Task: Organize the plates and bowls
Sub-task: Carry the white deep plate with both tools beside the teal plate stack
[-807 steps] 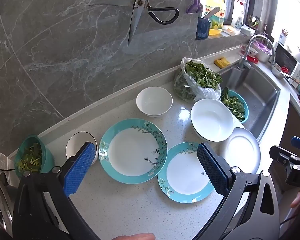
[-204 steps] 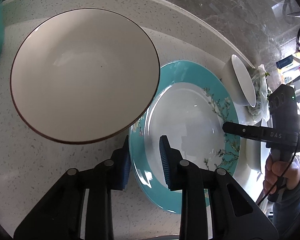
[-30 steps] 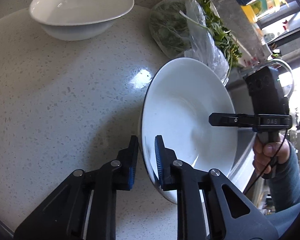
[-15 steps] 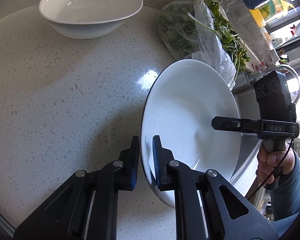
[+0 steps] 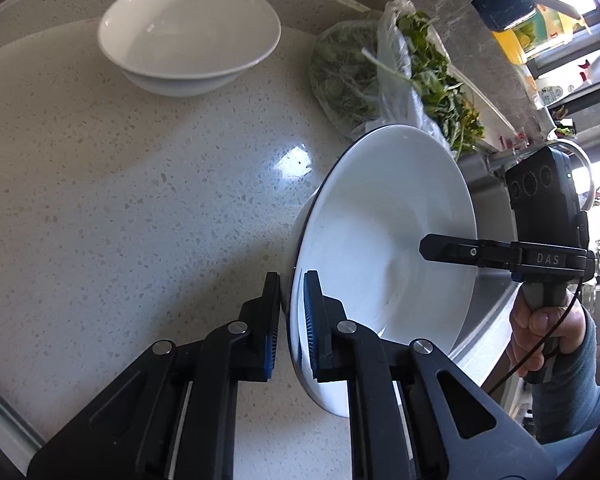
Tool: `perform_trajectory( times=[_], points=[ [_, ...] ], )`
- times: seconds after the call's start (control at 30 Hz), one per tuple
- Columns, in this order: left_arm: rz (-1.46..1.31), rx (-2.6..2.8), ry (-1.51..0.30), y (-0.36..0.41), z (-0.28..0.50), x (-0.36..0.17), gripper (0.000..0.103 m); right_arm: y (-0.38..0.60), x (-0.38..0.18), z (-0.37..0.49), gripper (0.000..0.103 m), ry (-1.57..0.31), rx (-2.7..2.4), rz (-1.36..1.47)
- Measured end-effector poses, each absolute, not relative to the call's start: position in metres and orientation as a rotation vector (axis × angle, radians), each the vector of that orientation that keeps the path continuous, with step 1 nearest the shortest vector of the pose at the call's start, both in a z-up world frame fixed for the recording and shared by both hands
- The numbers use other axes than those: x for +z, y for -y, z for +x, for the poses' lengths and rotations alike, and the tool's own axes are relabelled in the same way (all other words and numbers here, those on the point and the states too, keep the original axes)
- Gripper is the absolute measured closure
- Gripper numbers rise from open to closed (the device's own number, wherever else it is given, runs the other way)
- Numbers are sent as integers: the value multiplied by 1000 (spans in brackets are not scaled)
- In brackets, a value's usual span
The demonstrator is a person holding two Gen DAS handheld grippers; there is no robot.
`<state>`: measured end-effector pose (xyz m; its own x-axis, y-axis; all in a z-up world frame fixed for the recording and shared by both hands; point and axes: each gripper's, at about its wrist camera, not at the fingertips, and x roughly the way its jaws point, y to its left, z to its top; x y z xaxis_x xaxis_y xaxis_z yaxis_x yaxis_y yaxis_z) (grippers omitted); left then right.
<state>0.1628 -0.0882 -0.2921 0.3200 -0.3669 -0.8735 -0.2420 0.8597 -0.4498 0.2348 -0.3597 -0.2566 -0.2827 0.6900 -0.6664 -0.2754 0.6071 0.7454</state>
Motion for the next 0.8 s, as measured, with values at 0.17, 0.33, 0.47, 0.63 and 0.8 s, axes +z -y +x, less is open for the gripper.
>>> perform_trajectory(
  times=[0.17,0.33,0.47,0.63,0.8],
  points=[
    [-567,-70,-1260,86,147,-270,94,356,-241,224,77,-1613,997,344],
    [-572,-51,-1274,90,117,-255,94,351,-234,205,77,-1643,1024,339],
    [-600,-29,-1288,93,76,-255,94,344,-233,183,76,-1680,1044,323],
    [-658,24,-1297,87,19,-256,94,330,-239,150,76,-1744,1079,294],
    [-702,80,-1308,83,-21,-270,94,317,-249,123,76,-1793,1109,246]
  ],
)
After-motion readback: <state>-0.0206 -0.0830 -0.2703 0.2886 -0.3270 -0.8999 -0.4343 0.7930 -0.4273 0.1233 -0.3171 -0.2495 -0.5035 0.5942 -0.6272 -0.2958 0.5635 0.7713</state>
